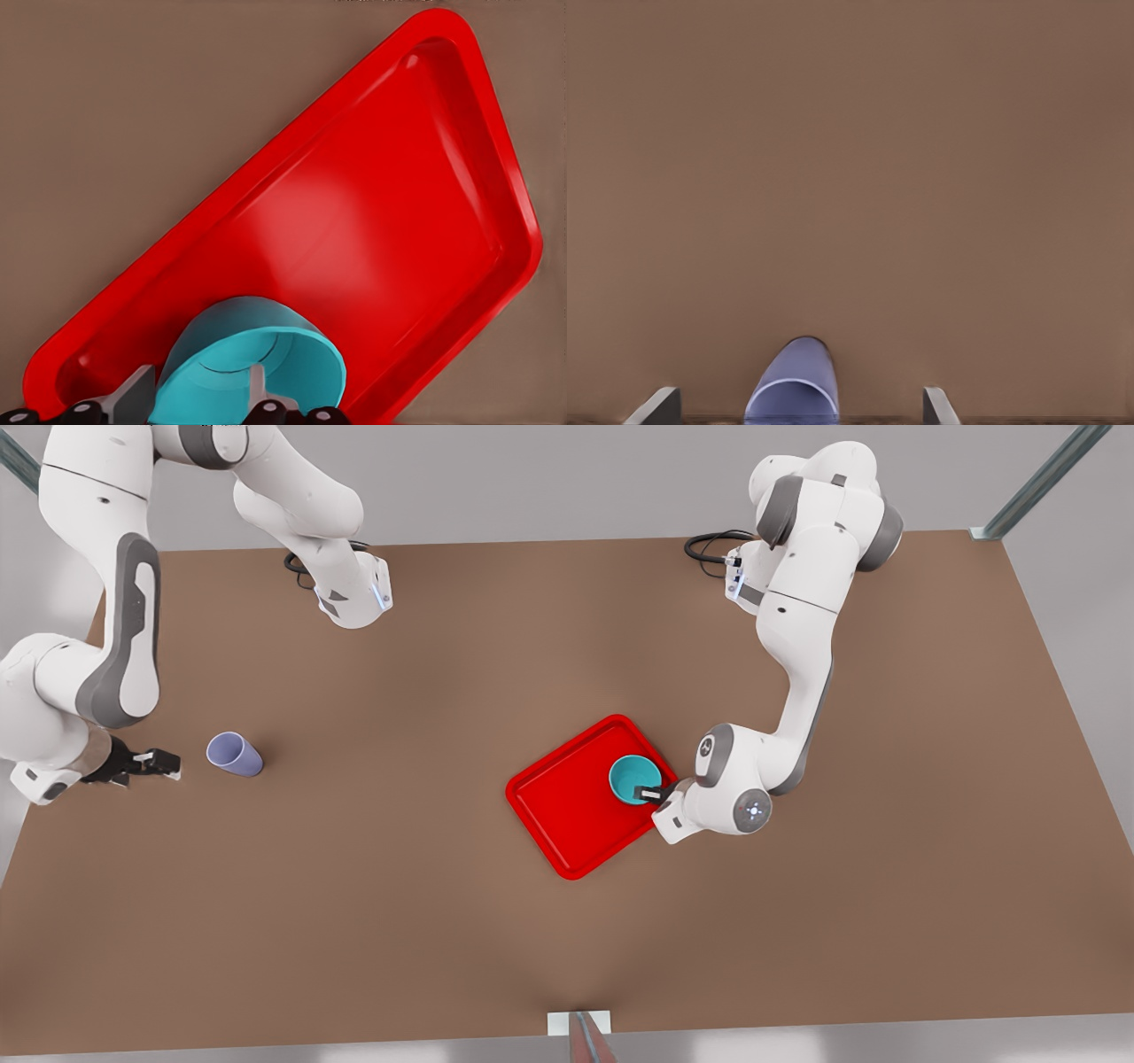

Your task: Place the bowl on the tray with the left arm and the cup on the tray with the right arm

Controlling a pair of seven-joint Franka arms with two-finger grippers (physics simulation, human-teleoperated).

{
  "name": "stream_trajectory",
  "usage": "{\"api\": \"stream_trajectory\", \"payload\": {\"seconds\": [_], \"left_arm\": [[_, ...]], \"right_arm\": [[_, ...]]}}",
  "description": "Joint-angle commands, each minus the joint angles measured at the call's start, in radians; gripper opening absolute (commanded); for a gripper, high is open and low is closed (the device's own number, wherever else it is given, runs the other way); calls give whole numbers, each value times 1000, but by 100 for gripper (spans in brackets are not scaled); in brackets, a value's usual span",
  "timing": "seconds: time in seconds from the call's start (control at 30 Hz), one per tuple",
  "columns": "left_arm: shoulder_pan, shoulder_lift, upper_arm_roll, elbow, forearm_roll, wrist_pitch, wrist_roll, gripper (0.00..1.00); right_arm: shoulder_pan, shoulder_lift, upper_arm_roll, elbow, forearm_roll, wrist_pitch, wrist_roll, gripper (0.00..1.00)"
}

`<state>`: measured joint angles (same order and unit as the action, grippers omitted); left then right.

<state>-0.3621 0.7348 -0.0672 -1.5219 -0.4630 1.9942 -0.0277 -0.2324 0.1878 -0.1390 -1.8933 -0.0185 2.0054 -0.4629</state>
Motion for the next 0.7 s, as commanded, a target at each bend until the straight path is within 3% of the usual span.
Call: {"api": "stream_trajectory", "payload": {"seconds": [0.0, 0.13, 0.2, 0.3, 0.37, 0.4, 0.53, 0.67], "left_arm": [[0, -2, 0, 2, 46, 0, -6, 100], [0, -54, 101, 126, 78, -138, -3, 100], [0, -92, 199, 213, 236, -216, 8, 100], [0, -199, 257, 213, 440, -221, 40, 100], [2, -293, 288, 215, 443, -241, 42, 100], [25, -337, 276, 217, 448, -241, 38, 100], [235, -430, 24, 213, 560, -288, 32, 100], [235, -405, 29, 213, 560, -301, 35, 100]], "right_arm": [[7, -2, -1, -20, 0, 21, 0, 100], [7, 7, -27, -90, 0, 93, -39, 100], [4, 1, -37, -139, 0, 144, -56, 100], [1, -5, -62, -194, 0, 145, -79, 100], [2, -42, -68, -267, 0, 196, -80, 100], [2, -47, -68, -285, 0, 210, -80, 100], [2, -50, -74, -357, 0, 288, -82, 100], [1, -41, -102, -400, 0, 338, -114, 100]]}}
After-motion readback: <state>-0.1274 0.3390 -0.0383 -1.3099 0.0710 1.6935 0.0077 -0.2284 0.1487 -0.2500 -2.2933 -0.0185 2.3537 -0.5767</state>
